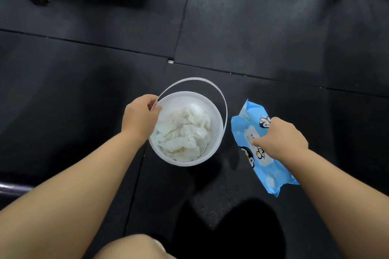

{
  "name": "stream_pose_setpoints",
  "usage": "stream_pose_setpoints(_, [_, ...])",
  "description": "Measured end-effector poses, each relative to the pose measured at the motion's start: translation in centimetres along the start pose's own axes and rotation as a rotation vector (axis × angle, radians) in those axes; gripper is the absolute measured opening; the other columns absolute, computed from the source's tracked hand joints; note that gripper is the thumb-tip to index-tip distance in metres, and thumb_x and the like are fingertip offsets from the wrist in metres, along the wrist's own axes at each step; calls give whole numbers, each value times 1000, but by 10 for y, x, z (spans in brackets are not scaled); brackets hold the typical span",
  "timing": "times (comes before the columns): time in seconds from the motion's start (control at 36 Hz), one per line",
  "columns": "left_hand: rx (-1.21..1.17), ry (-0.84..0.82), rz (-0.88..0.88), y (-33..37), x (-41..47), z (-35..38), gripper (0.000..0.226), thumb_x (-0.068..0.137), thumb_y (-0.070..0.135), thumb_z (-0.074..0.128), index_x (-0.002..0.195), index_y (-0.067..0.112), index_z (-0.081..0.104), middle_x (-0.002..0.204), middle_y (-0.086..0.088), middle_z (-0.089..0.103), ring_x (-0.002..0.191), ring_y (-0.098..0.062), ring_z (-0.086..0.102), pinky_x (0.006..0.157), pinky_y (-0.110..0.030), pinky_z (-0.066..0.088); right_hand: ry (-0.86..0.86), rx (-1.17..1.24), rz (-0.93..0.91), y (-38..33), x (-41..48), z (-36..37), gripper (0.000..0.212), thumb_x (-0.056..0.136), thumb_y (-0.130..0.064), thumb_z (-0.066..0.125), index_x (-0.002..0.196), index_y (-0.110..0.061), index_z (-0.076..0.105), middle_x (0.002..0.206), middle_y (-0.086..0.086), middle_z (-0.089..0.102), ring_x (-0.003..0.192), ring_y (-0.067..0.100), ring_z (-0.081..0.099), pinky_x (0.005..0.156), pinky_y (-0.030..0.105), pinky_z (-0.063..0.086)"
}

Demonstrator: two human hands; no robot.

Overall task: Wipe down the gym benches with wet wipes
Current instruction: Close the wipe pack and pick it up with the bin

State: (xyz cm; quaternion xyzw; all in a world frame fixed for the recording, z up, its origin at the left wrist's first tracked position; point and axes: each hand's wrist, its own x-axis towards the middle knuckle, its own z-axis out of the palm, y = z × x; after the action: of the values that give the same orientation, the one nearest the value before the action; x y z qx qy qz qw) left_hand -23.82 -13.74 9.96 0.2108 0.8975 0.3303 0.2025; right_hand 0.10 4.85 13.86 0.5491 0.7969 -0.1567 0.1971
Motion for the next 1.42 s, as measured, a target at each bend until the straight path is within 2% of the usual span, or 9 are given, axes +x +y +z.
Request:
stream_pose_setpoints(0.08, [-4, 49, 15, 13, -2, -8, 8, 89, 25, 57, 95, 20, 59, 95, 8, 60, 89, -12, 55, 71, -25, 40, -4, 10, 3, 5, -1, -6, 37, 79, -40, 72, 96, -19, 46, 81, -3, 59, 58, 8, 56, 43, 21, 37])
stream_pose_setpoints(0.19, [51, -26, 147, 36, -10, -18, 5, 89, 26, 56, 90, 22, 57, 87, 10, 59, 84, -12, 54, 68, -25, 42, 1, 8, 6, 11, -6, -18, 36, 79, -40, 71, 94, -19, 46, 77, -5, 56, 58, 8, 55, 43, 20, 35])
stream_pose_setpoints(0.31, [139, -107, 282, 61, -20, -27, 4, 87, 20, 59, 89, 23, 58, 88, 12, 58, 87, -10, 55, 76, -27, 45, -10, 29, -6, 18, -15, -35, 35, 78, -39, 72, 94, -20, 47, 82, -3, 60, 59, 9, 58, 45, 21, 40])
stream_pose_setpoints(0.44, [453, -309, 416, 91, -35, -37, 16, 90, 21, 56, 103, 20, 64, 101, 5, 57, 96, -17, 53, 78, -30, 44, -57, 17, 19, 26, -33, -66, 35, 79, -39, 70, 96, -20, 46, 80, -4, 58, 61, 9, 58, 45, 21, 39])
stream_pose_setpoints(0.56, [762, -551, 376, 128, -54, -52, 22, 94, 30, 49, 111, 24, 61, 107, 5, 55, 96, -20, 55, 78, -33, 48, -76, 14, 28, 38, -56, -99, 34, 80, -38, 69, 97, -20, 46, 78, -5, 56, 60, 9, 55, 45, 22, 36])
stream_pose_setpoints(0.64, [854, -655, 381, 160, -78, -67, 24, 96, 28, 45, 116, 20, 57, 107, 3, 53, 92, -20, 55, 77, -33, 47, -84, 11, 40, 51, -79, -132, 32, 79, -35, 68, 95, -19, 45, 77, -4, 52, 60, 10, 50, 45, 24, 33])
stream_pose_setpoints(1.03, [688, -583, 144, 316, -213, -224, 25, 89, 44, 53, 92, 20, 58, 94, 3, 56, 82, -17, 56, 66, -29, 45, -97, -42, 68, 109, -223, -328, 32, 78, -34, 67, 96, -19, 46, 82, -3, 54, 64, 14, 52, 46, 24, 34])
stream_pose_setpoints(1.19, [604, -504, 3, 360, -292, -291, 20, 88, 41, 54, 80, 22, 53, 81, 4, 54, 74, -18, 55, 55, -27, 38, -67, -120, -51, 115, -284, -392, 33, 79, -34, 67, 98, -18, 45, 87, 0, 57, 72, 19, 57, 48, 26, 38])
stream_pose_setpoints(1.42, [465, -323, -147, 366, -393, -360, 26, 86, 41, 58, 80, 16, 63, 81, 0, 62, 73, -19, 60, 58, -28, 44, -47, -257, -288, 86, -358, -420, 29, 79, -28, 63, 98, -19, 44, 79, -3, 51, 74, 18, 56, 52, 26, 39])
